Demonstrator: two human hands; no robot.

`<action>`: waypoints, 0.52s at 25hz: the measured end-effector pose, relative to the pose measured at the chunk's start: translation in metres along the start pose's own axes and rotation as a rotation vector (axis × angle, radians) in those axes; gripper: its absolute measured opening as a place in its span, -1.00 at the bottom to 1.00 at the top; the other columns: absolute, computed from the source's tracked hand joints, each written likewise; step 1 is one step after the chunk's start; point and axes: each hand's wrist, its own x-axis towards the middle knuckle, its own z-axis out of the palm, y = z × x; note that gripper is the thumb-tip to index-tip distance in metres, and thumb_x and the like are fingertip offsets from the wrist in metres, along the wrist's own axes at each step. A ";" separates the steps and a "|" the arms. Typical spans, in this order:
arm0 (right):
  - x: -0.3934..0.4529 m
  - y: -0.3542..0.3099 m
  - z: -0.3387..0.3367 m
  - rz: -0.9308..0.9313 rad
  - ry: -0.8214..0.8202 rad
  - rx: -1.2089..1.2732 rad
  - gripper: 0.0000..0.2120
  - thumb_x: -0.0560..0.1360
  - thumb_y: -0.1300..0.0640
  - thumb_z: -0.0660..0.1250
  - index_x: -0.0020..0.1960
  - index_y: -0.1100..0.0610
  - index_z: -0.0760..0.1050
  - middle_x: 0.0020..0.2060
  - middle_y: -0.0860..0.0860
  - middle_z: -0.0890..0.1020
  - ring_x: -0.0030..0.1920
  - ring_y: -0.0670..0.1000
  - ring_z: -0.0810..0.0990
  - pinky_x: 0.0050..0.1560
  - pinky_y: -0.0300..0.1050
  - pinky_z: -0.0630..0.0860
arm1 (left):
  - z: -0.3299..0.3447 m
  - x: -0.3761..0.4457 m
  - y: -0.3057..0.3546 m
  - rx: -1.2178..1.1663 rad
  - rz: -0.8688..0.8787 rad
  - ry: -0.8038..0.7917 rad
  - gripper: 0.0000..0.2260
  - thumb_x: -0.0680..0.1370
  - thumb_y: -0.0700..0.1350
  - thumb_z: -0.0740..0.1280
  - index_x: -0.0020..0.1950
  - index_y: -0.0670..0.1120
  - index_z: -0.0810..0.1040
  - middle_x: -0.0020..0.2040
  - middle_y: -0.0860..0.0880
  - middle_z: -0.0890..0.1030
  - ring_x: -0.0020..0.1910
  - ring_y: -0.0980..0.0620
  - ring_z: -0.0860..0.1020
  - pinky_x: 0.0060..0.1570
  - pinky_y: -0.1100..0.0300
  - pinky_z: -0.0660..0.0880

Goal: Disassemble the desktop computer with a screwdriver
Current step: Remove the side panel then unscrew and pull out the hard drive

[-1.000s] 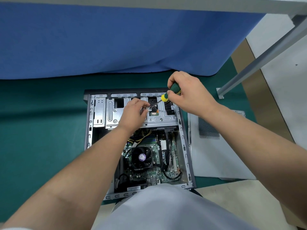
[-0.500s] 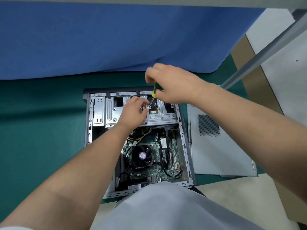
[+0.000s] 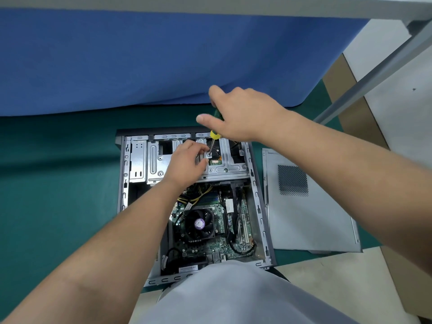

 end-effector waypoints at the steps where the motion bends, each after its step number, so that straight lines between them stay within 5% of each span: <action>1: -0.001 0.000 0.003 -0.015 0.052 -0.048 -0.65 0.64 -0.25 0.10 0.07 0.06 0.26 -0.29 -0.01 0.43 -0.33 0.11 0.42 -0.37 -0.06 0.23 | 0.001 0.000 0.000 0.001 -0.002 0.006 -0.72 0.58 -0.11 0.39 0.30 -0.02 0.59 0.09 0.08 0.47 0.20 0.00 0.44 0.32 -0.01 0.42; 4: -0.007 0.001 0.005 -0.184 -0.030 0.132 -0.76 0.52 0.02 0.26 0.14 0.04 0.33 -0.05 0.01 0.45 -0.20 0.10 0.47 -0.23 -0.01 0.35 | 0.003 0.000 -0.001 0.017 -0.009 0.003 -0.67 0.56 0.01 0.44 0.31 0.00 0.58 0.11 0.11 0.45 0.24 -0.02 0.44 0.33 0.01 0.39; 8: -0.009 0.001 0.006 -0.056 0.013 0.041 -0.62 0.59 -0.21 0.17 0.24 0.03 0.29 -0.05 0.06 0.49 -0.22 0.17 0.51 -0.24 0.01 0.39 | 0.001 -0.003 0.000 0.157 0.017 -0.110 -0.19 0.36 0.45 0.42 0.47 0.02 0.41 0.33 0.01 0.39 0.38 -0.05 0.34 0.40 0.02 0.25; 13: -0.007 0.007 0.009 -0.135 0.022 0.028 -0.76 0.64 0.00 0.21 0.23 0.11 0.37 0.04 0.09 0.55 -0.14 0.16 0.50 -0.18 0.00 0.37 | 0.013 -0.016 -0.001 0.570 0.103 -0.250 0.30 0.22 0.70 0.17 0.67 -0.07 -0.22 0.66 -0.03 -0.29 0.63 -0.07 -0.29 0.56 -0.03 -0.23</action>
